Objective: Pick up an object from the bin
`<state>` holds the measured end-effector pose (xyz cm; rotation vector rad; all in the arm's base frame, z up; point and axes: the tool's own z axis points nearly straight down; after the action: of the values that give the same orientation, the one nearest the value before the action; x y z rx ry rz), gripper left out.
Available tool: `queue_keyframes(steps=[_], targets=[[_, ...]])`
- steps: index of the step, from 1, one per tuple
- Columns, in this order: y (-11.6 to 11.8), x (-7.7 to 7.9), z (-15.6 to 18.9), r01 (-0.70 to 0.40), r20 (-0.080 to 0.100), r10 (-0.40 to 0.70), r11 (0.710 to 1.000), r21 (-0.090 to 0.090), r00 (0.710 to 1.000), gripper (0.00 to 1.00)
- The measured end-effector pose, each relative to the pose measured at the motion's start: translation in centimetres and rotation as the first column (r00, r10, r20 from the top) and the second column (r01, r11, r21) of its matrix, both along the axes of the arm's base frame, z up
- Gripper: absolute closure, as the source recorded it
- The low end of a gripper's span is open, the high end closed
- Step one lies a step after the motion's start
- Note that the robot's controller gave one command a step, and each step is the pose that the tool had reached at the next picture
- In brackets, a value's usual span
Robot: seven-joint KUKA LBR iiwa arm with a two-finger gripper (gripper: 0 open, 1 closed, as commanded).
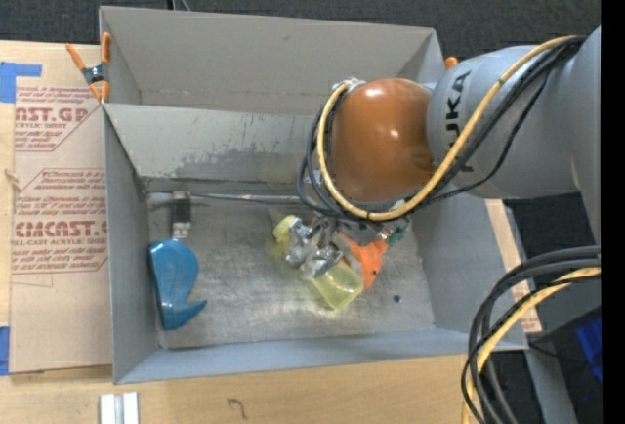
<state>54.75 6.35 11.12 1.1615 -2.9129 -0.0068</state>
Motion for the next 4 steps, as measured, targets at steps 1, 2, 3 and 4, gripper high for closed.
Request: queue_keyframes(steps=[1,2,3,4], targets=[[1.6,0.9,7.0,-0.093,0.006,0.093,0.996,0.0,0.996,1.0],[-0.4,-1.1,6.9,-0.041,0.016,0.041,0.999,0.002,0.999,1.0],[-1.1,-1.8,6.2,0.035,0.009,-0.035,0.999,0.001,0.999,1.0],[-3.6,1.6,7.1,-0.094,0.009,0.094,0.996,0.0,0.996,0.0]])
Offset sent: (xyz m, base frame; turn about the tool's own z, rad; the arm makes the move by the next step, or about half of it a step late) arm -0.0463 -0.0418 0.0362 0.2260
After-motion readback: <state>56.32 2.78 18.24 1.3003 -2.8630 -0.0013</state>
